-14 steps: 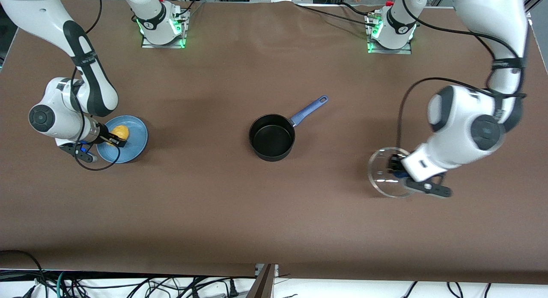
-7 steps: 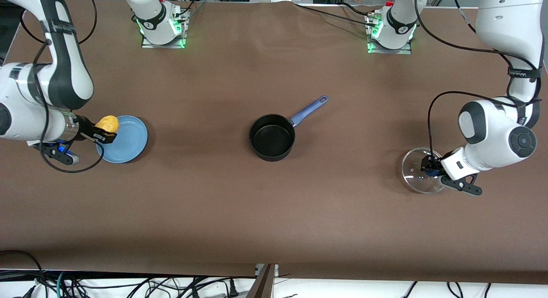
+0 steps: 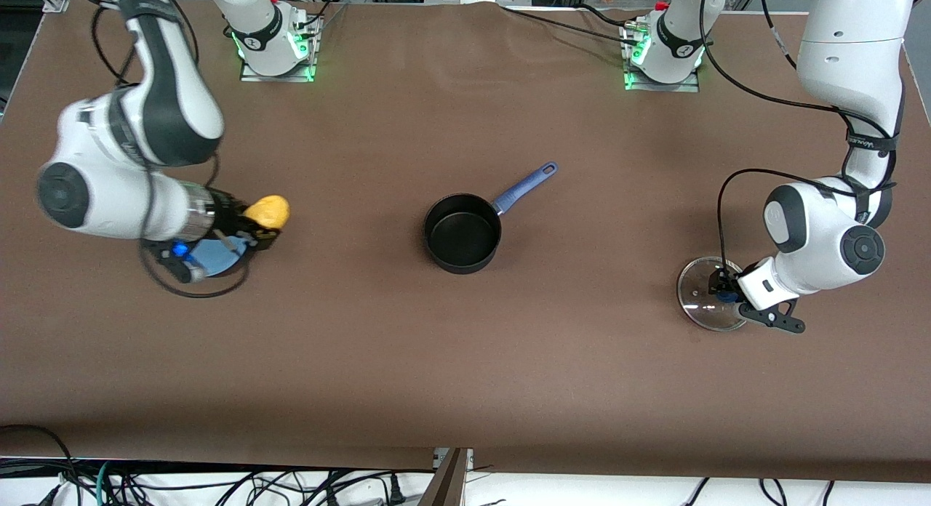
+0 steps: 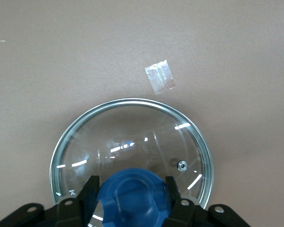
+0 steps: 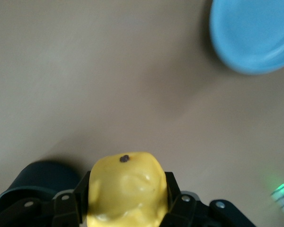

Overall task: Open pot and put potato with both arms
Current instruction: 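Carry the yellow potato with the right gripper over the open saucepan, then open the right gripper to drop the potato into the saucepan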

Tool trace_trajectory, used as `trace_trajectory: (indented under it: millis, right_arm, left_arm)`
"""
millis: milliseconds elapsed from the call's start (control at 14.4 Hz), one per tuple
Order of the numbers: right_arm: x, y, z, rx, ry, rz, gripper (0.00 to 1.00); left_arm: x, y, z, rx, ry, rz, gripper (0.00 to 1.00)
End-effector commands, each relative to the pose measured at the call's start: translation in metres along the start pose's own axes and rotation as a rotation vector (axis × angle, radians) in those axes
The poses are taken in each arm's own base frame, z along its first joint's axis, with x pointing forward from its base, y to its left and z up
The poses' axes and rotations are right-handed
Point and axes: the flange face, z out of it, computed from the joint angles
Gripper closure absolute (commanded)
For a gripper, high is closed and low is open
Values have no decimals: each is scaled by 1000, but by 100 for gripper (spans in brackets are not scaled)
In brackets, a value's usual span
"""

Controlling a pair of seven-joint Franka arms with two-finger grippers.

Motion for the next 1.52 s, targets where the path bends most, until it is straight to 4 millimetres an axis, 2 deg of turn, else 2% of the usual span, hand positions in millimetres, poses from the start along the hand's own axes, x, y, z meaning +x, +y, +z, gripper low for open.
trace_trajectory:
  millis: [0,138,277,415,623,692,762,831,1038,1108,1177,1246,1315,1454]
  right_arm:
    - [-50,-62,15,31,-5,87,60]
    - [-93,-102,41,62,21,127,60]
    - [-134,-135,83,106,50,152,60]
    - [-162,-158,122,144,80,149,60]
    - [-183,-178,184,176,113,101,60]
    - [-193,-182,201,189,121,84,60]
    - [-194,-185,217,196,126,78,60]
    - [-194,-187,229,204,129,76,60]
    - [-193,-187,257,192,147,59,58]
    - [-193,-186,259,186,148,59,51]
    - [-193,-185,260,181,147,58,33]
    - [-193,-185,260,181,148,57,5]
    - [-197,-186,257,185,150,50,0]
    - [-198,-186,238,198,152,46,0]
  left_arm:
    - [4,7,-48,-45,17,-1,0]
    - [8,17,-96,-83,-20,-13,0]
    - [15,26,-152,-108,-79,-52,0]
    - [16,36,-201,-129,-127,-96,0]
    - [-3,47,-267,-104,-139,-182,0]
    - [-11,50,-283,-84,-148,-205,0]
    - [-15,61,-294,-84,-161,-199,0]
    - [-21,63,-304,-76,-164,-199,0]
    - [-35,67,-360,-47,-72,-192,0]
    - [-39,68,-368,-43,-60,-193,0]
    - [-40,69,-368,-43,-66,-194,0]
    - [-39,75,-367,-43,-77,-209,0]
    - [-38,82,-365,1,-100,-247,0]
    - [-32,117,-365,76,-125,-219,0]
